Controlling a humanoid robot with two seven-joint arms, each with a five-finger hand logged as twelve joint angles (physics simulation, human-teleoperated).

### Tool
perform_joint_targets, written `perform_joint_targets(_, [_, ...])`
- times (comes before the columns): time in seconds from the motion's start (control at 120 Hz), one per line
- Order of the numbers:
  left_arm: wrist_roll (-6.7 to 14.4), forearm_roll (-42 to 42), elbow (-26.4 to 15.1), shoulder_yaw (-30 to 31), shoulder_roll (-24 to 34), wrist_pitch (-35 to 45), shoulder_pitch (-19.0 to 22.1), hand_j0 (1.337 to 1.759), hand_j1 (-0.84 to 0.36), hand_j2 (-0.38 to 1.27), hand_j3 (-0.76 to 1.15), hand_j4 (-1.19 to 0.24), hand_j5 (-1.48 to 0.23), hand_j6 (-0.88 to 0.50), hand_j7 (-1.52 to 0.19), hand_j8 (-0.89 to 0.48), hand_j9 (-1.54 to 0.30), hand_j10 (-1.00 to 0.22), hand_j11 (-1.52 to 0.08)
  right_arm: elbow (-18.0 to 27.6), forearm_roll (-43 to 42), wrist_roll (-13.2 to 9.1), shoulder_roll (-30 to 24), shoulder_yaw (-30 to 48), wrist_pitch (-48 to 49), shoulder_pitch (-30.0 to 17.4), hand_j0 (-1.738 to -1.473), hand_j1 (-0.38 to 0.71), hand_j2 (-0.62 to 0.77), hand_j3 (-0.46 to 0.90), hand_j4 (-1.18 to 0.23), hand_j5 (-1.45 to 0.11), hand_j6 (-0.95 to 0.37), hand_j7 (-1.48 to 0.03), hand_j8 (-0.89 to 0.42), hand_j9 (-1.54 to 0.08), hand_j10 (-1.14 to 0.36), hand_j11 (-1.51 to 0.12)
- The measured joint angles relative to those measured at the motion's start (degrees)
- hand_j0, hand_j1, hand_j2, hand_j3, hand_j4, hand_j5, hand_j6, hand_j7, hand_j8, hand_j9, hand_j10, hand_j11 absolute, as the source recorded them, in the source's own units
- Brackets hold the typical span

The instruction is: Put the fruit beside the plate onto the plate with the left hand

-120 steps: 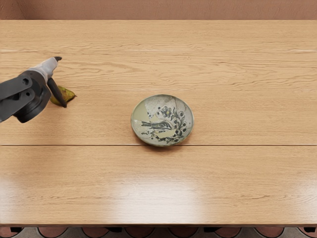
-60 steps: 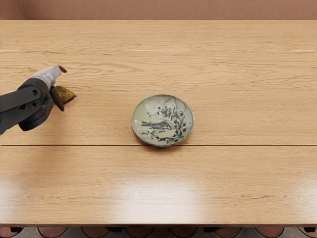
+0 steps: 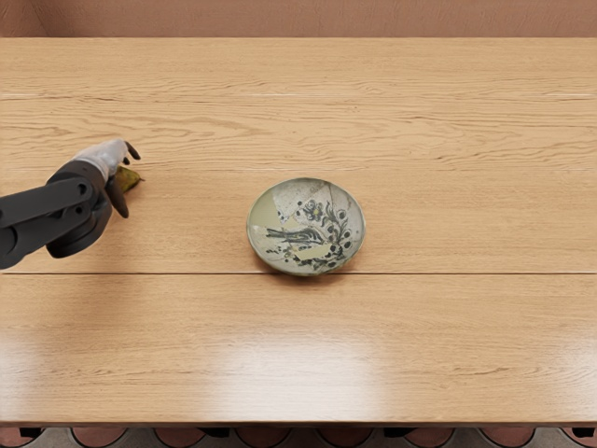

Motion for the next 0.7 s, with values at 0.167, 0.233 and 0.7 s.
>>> perform_joint_targets(0.167, [0.0, -0.1, 0.0, 0.2, 0.4, 0.0, -0.2, 1.658, -0.05, 0.07, 0.00, -0.34, -0.43, -0.34, -0.43, -0.34, -0.43, -0.34, -0.43, 0.0, 0.0, 0.0, 0.0, 0.0, 0.0, 0.0, -1.658, -0.32, 0.00, 0.00, -0.02, -0.03, -0.02, -0.03, -0.02, -0.03, -0.02, -0.03])
perform_joint_targets(0.233, [0.0, -0.1, 0.0, 0.3, 0.4, 0.0, -0.2, 1.658, -0.05, 0.07, 0.00, -0.34, -0.44, -0.35, -0.44, -0.34, -0.44, -0.35, -0.44, 0.0, 0.0, 0.0, 0.0, 0.0, 0.0, 0.0, -1.658, -0.32, 0.00, 0.00, -0.02, -0.03, -0.02, -0.03, -0.02, -0.03, -0.02, -0.03])
perform_joint_targets(0.7, [0.0, -0.2, 0.3, 0.6, 0.6, -0.6, -0.2, 1.658, -0.14, 0.09, 0.00, -0.42, -0.53, -0.42, -0.53, -0.38, -0.53, -0.42, -0.53, 0.0, 0.0, 0.0, 0.0, 0.0, 0.0, 0.0, -1.658, -0.32, 0.00, 0.00, -0.02, -0.03, -0.02, -0.03, -0.02, -0.03, -0.02, -0.03])
